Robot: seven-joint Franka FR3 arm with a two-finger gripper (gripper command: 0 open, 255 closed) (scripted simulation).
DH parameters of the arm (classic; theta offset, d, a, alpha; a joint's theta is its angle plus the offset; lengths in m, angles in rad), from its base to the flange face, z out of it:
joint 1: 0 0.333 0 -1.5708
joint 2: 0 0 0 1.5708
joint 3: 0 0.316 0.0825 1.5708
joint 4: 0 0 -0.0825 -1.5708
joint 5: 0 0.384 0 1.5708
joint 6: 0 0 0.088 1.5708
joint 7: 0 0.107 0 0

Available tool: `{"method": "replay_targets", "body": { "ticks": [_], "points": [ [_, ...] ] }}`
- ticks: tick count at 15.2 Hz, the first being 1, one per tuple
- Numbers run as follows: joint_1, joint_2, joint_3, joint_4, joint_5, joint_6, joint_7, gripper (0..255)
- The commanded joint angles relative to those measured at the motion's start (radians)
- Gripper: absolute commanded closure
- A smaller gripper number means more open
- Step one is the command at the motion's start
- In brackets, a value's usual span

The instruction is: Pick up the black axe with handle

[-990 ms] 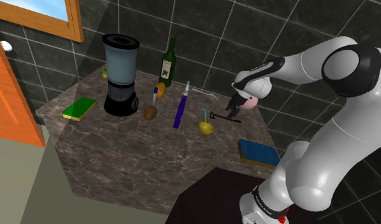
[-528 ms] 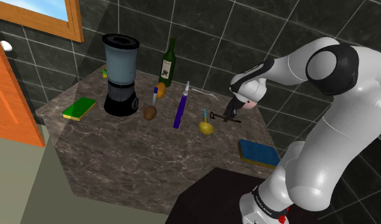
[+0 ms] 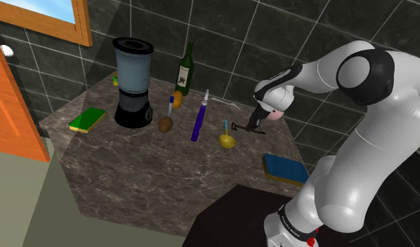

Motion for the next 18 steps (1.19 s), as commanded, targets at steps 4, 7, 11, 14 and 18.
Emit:
{"method": "replay_targets", "body": {
  "ticks": [4,7,11,14,18],
  "points": [
    [0.020,-0.055,-0.024,-0.016,-0.091,-0.021,0.066,255],
    [0.027,-0.110,-0.037,-0.011,-0.172,-0.047,0.129,255],
    [0.023,-0.179,-0.036,0.000,-0.269,-0.088,0.205,255],
    [0.012,-0.225,-0.025,0.012,-0.328,-0.124,0.253,255],
    [0.003,-0.254,-0.015,0.023,-0.363,-0.151,0.282,255]
  ]
}}
